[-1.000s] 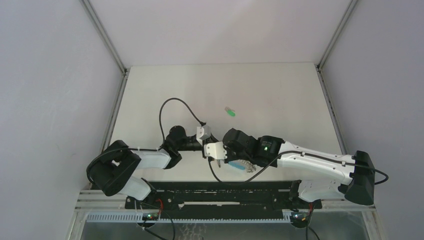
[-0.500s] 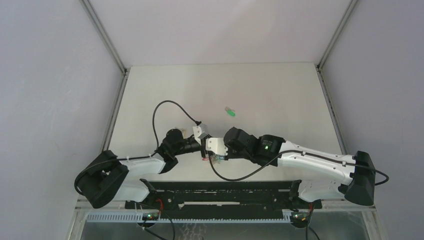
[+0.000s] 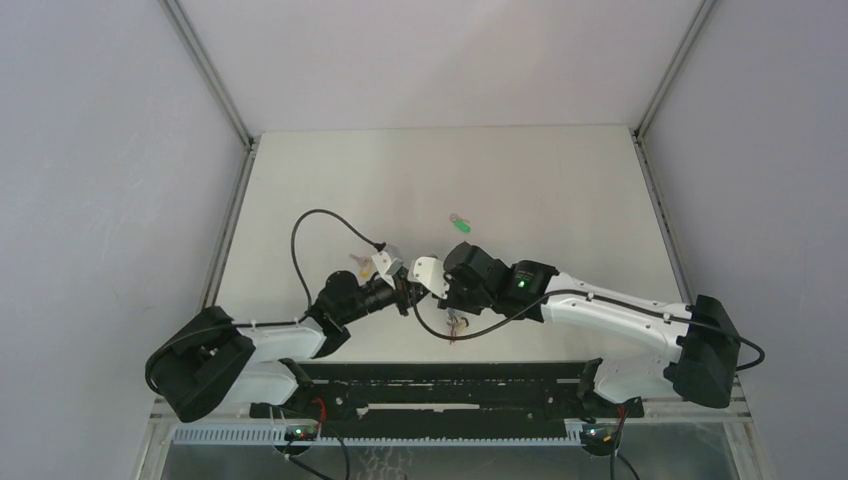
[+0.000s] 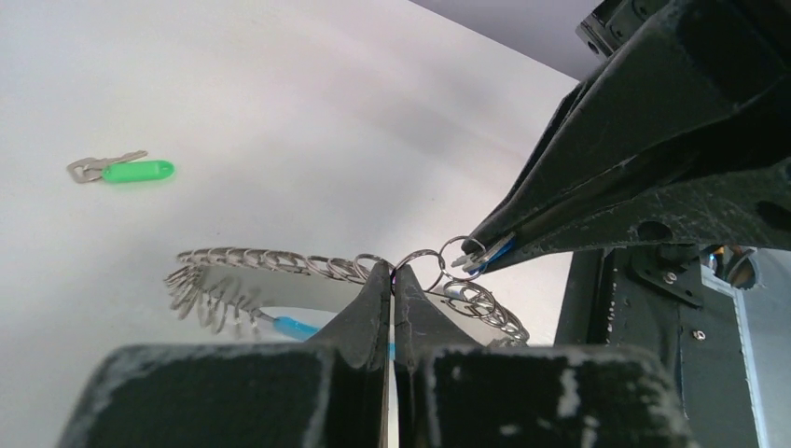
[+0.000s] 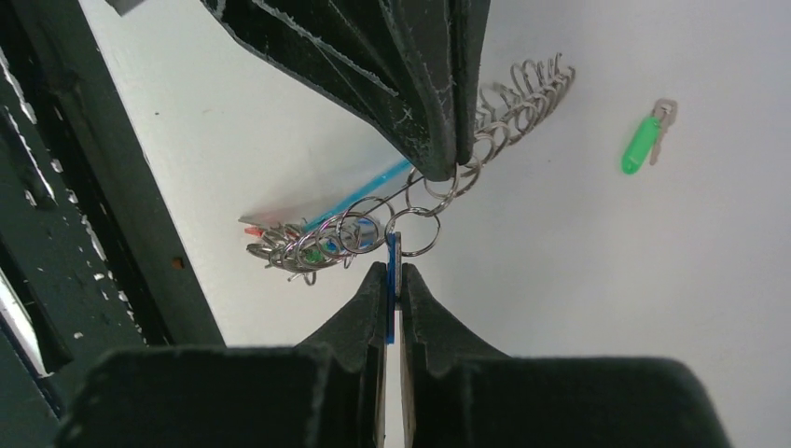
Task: Put the keys on the keyring
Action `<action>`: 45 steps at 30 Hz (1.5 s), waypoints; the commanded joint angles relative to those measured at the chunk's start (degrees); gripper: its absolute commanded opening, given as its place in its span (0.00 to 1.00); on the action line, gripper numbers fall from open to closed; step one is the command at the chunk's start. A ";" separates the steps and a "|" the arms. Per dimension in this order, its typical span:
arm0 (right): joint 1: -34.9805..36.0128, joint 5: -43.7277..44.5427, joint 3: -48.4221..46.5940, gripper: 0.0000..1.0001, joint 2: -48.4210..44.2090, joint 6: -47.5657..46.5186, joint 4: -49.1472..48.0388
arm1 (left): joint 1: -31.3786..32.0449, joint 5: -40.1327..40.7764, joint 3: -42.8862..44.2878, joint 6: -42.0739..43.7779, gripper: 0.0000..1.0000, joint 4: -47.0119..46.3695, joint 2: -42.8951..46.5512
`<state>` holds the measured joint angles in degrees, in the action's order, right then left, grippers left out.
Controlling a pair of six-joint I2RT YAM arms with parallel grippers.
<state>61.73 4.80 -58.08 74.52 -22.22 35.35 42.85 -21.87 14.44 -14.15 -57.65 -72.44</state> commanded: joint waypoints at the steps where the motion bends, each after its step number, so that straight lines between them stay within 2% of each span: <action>1: -0.59 -5.40 1.06 0.00 0.20 4.25 -2.35 | -0.04 10.10 -1.76 -1.92 0.00 -6.76 -0.94; 11: -2.58 -7.51 1.75 0.00 2.35 5.59 -3.86 | 2.94 21.06 -4.85 -9.52 0.00 -22.16 -7.06; 19: -2.79 -7.48 1.70 0.00 4.26 5.20 -2.50 | 5.55 27.50 -4.54 -10.58 0.00 -22.28 -7.14; 29: -4.73 -3.26 1.66 0.00 -0.84 4.67 -1.61 | 5.58 27.58 -4.68 -9.92 0.01 -22.18 -7.49; 39: -8.24 -3.27 2.49 0.00 -0.02 7.39 -1.94 | 5.58 28.98 -5.36 -6.56 0.25 -18.04 -2.97; 42: -8.79 -3.71 2.63 0.00 -0.22 8.81 -2.48 | 5.49 30.09 -5.63 -4.63 0.36 -12.88 0.89; 45: -10.06 -3.59 2.67 0.00 -0.93 10.44 -2.78 | 5.37 32.87 -5.28 -2.09 0.45 -3.73 7.55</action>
<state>53.32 1.10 -54.83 74.74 -15.38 33.91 48.62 6.13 10.07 -21.06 -70.41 -72.69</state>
